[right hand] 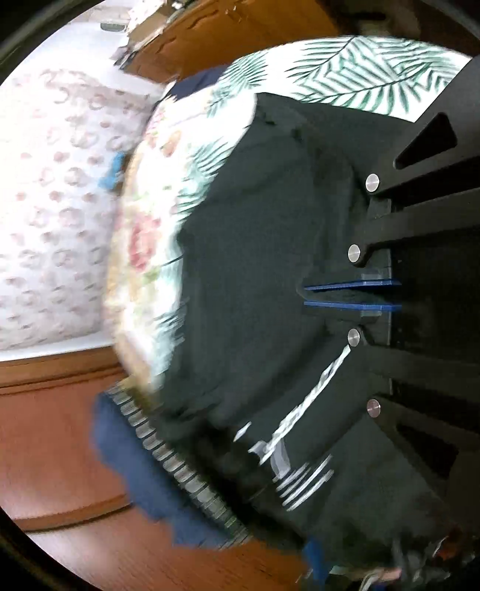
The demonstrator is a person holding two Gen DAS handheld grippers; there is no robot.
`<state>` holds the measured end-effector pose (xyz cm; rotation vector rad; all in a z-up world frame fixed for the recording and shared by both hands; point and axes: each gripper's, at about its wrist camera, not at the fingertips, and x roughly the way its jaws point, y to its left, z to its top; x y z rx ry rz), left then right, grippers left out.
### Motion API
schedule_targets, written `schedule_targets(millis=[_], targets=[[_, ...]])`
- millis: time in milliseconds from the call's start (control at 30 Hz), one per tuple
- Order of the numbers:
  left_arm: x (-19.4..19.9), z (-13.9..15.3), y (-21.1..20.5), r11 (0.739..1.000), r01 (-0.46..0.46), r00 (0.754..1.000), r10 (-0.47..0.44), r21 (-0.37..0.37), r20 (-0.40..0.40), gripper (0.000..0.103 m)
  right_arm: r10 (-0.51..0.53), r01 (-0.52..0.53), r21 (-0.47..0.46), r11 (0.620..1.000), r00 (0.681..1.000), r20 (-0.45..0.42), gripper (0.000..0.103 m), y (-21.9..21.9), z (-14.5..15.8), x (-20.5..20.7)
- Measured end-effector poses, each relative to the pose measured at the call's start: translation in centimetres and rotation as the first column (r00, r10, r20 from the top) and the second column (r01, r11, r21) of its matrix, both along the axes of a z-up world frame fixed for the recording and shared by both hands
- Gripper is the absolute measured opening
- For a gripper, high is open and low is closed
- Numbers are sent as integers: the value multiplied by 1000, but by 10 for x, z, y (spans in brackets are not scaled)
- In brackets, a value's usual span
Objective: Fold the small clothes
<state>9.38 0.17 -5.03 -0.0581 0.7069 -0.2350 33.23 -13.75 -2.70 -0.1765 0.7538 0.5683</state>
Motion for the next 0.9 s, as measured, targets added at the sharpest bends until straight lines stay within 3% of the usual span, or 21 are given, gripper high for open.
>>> schedule_targets(millis=[133,167,200,267,633,900], targets=[[0,0,3,1000,-10,1000,10,-1,0,90,91,-98,154,983,995,50,6,-4,18,-12],[1,-1,4,1000,-12,1000,12,-1,1,90,128,-130,171,977,992,23,16,-2,17,-11],[1,-1,5,1000,-13,1000,13,0,2,90,157,-152,170,974,987,-18,33,2,14,-9],[3,-1,8,1000,-18,1000,18,3,3,90,127,-124,85,989,991,-38,47,10,7,-8],[33,19,64,997,-73,996,72,35,43,90,-5,6,-17,1000,999,54,52,-15,7,-3],[88,31,88,990,-79,997,80,116,-4,59,-90,93,-53,994,994,59,52,-44,0,20]])
